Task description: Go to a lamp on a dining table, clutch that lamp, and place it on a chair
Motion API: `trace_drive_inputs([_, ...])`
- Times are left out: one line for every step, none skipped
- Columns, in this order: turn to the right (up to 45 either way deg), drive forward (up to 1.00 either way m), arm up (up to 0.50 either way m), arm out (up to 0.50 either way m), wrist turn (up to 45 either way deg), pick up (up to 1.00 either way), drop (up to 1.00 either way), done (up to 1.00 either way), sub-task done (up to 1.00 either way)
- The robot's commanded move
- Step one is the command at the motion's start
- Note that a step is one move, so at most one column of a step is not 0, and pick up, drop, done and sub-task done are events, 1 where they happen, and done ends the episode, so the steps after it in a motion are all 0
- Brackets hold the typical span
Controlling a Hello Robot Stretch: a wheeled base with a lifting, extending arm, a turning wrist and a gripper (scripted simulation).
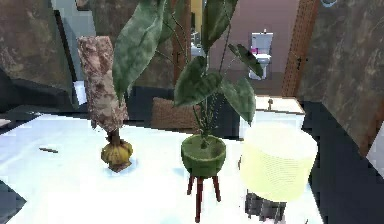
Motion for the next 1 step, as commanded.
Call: trace_drive_inputs([45.0,0.0,0.0,0.0,0.0,0.0,0.0,0.0,0.0])
